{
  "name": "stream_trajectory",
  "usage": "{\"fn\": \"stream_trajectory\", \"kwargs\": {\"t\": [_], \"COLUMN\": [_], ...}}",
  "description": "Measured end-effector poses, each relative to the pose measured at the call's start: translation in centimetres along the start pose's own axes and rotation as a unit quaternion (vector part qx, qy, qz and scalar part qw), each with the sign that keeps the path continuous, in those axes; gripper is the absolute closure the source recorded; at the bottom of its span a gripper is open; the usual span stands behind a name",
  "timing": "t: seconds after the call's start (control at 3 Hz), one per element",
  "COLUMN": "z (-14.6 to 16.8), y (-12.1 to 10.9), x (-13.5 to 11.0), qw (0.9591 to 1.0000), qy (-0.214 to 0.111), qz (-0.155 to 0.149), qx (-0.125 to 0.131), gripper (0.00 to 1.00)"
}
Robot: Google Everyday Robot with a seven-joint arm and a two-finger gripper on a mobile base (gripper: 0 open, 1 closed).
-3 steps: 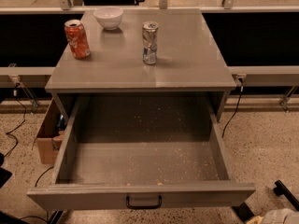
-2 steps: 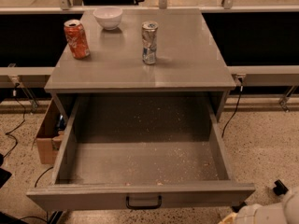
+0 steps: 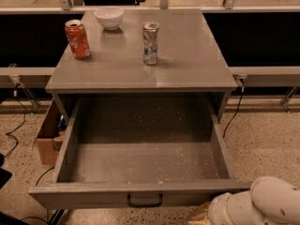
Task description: Close top drawer
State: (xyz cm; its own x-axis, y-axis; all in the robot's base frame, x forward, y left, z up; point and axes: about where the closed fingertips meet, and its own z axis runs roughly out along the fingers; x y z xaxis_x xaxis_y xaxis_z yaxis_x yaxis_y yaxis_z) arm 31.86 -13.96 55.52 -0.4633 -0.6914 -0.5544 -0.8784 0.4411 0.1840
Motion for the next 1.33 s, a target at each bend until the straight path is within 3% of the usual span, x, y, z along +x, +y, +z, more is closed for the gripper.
{"fn": "stream_trajectory", "kwargs": {"t": [0.33,0.67,1.0,1.33], "z": [2.4,2.9,2.5,1.8], "y": [-2.2,-3.8,-5.5,-8.9], "x": [-1.4,-2.8,-4.5,-7.5], "qw": [0.9994,0.9985,0.9977,0.9964], "qy": [-0.030,-0.042,-0.041,-0.036], "qz": [-0.015,-0.033,-0.052,-0.076], "qx": [-0.013,-0.015,-0.012,-0.008], "gripper": [1.00,1.00,1.00,1.00]}}
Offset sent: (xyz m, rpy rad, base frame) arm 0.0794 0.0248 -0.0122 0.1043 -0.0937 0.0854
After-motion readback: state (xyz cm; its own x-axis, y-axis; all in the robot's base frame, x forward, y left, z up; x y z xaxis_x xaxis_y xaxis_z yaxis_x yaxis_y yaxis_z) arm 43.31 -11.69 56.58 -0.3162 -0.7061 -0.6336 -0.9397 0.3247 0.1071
